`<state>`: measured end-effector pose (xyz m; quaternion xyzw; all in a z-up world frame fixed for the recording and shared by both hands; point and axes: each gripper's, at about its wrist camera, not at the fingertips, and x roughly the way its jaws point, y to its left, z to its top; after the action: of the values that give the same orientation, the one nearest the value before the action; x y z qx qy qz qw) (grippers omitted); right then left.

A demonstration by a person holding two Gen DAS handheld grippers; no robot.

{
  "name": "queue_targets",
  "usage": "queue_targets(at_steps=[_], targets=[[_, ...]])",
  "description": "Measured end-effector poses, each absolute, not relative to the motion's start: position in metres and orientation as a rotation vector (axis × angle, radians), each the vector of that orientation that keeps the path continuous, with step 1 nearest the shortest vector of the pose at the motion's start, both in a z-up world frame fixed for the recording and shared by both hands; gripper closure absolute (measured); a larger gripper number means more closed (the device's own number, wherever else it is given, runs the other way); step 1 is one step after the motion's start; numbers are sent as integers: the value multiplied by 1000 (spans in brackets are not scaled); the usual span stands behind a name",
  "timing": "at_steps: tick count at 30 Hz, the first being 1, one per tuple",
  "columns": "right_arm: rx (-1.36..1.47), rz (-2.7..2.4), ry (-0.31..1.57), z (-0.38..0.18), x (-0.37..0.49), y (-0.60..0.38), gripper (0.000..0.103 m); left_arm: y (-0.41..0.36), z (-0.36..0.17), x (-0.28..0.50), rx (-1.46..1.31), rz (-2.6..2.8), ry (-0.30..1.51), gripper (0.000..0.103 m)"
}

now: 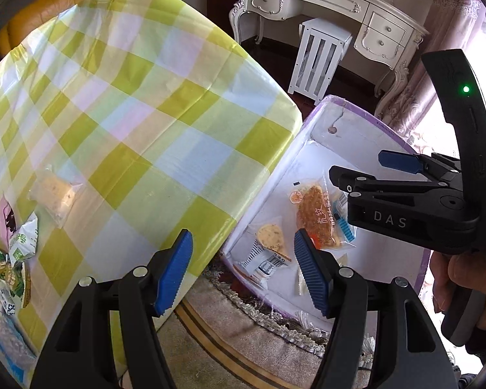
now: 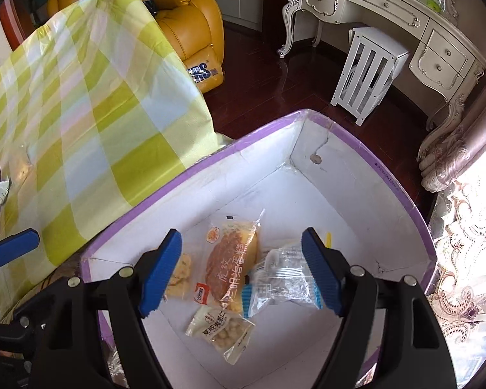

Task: Organize snacks
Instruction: 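Move both open tools back over the table to the snacks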

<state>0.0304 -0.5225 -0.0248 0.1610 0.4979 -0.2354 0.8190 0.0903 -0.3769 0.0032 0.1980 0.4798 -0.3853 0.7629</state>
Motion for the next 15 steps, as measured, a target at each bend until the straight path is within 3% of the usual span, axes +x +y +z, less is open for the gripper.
queue_targets(at_steps=[15], targets=[[300,-370,1001,9,64,-461,26,-297,27,134,292,-653,980,39]])
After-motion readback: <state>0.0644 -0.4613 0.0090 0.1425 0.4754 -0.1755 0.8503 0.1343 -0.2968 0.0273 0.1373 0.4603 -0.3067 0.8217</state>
